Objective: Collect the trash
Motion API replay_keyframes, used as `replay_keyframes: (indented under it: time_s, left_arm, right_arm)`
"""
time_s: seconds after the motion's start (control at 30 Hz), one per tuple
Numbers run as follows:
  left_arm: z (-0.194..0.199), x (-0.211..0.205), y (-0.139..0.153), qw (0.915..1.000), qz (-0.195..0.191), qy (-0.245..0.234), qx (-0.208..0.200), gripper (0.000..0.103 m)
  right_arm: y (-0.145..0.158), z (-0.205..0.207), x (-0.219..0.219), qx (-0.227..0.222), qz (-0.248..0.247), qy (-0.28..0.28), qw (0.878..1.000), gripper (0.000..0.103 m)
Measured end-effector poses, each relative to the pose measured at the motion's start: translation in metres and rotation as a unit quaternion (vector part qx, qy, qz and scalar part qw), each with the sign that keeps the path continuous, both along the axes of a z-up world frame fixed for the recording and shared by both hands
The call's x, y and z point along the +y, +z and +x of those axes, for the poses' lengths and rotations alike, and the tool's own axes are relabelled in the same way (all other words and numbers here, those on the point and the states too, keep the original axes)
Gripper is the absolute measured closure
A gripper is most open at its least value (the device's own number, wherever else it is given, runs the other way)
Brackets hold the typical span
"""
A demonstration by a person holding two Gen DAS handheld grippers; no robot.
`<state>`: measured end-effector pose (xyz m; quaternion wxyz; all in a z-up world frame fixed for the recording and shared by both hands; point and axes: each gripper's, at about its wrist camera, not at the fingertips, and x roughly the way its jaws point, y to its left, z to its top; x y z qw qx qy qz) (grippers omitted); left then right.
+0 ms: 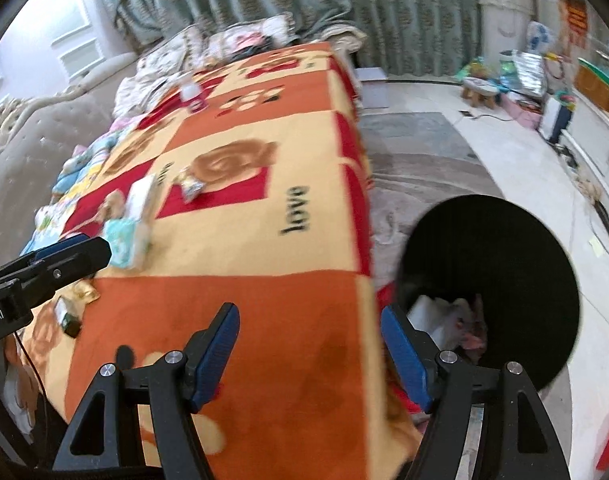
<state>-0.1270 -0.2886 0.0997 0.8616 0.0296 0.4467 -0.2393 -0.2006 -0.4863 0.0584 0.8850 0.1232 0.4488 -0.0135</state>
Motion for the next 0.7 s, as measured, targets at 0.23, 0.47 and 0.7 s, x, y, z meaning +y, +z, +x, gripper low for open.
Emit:
replay_keyframes:
  time_s: [0.23,0.47,0.7]
  left_arm:
    - [0.006,0.077,-0.003,0.9985,0.011,0.053,0.004,0.042]
    - [0.024,0.141,-0.008,0.9942,0.014,0.104,0.023,0.042]
    - [0.047,0.168,-0.015,0.9906,-0.006,0.127,0.050,0.042]
  right_arm:
    - [-0.003,0.022,0.050,0.005,0.010,0.061,0.998,0.032]
    - [0.002,0.056,0.112,-0.004,0.000,0.152,0.988,0.032]
    - [0.006,0.100,0.169,-0.010,-0.055,0.258,0.965,0.025]
